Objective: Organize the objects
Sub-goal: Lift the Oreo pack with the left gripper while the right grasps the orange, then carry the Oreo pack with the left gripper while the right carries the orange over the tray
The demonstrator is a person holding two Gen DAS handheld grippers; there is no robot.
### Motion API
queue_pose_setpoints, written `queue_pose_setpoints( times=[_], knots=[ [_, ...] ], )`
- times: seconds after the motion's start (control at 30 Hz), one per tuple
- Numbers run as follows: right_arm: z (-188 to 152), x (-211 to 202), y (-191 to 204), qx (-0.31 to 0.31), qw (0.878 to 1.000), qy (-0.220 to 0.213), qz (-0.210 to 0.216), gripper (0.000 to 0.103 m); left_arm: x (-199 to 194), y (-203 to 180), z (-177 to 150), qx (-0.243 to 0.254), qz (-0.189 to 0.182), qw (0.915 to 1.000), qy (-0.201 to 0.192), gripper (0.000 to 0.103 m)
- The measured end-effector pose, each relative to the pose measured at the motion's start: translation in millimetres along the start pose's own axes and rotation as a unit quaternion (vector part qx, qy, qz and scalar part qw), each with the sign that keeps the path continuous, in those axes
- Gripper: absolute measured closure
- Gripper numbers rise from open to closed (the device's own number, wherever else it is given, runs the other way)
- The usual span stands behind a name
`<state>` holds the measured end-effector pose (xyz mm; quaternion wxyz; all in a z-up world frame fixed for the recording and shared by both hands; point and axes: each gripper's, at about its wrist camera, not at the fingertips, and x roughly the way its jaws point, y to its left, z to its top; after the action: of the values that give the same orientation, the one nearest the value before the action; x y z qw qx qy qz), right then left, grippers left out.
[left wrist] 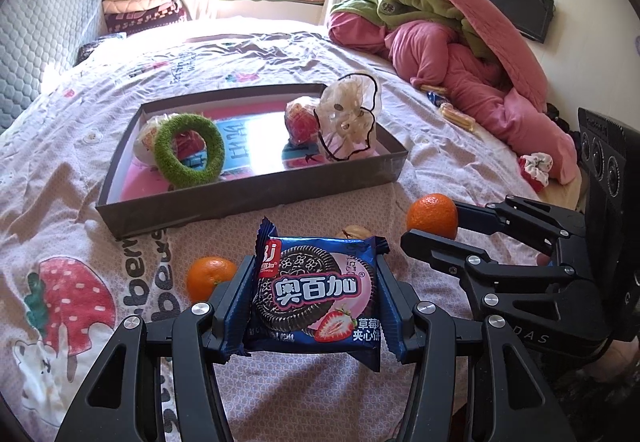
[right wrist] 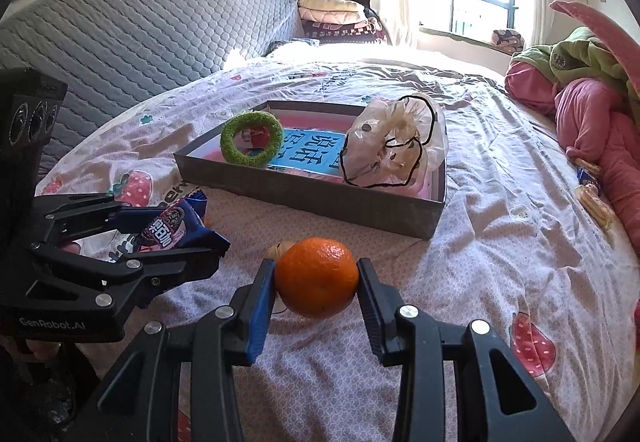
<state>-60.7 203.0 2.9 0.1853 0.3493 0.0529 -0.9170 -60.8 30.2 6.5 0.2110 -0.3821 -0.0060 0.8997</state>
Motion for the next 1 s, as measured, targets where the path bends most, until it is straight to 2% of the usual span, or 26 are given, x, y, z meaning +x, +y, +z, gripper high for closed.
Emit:
queue_pose_setpoints(
  times=[0.43, 0.6, 1.0],
  knots=[
    [10.0, -18.3, 14.7, -0.030, 0.998, -0.047, -0.020, 0.063, -22.9, 10.5, 8.8, -0.012, 0.021, 0.9991, -0.034, 0.046],
    [14.2, -18.9, 17.4, -0.029, 0.998, -0.049, -0.010, 0.063, -27.7, 18.5, 13.7, -0.026, 0.028, 0.9982, -0.045, 0.046],
    [31.7, -14.7, 18.0, -0.035, 0.997, -0.063, -0.021, 0.062, -30.2, 49.4, 30.8, -0.065, 0.045, 0.9954, -0.054, 0.046]
  ],
)
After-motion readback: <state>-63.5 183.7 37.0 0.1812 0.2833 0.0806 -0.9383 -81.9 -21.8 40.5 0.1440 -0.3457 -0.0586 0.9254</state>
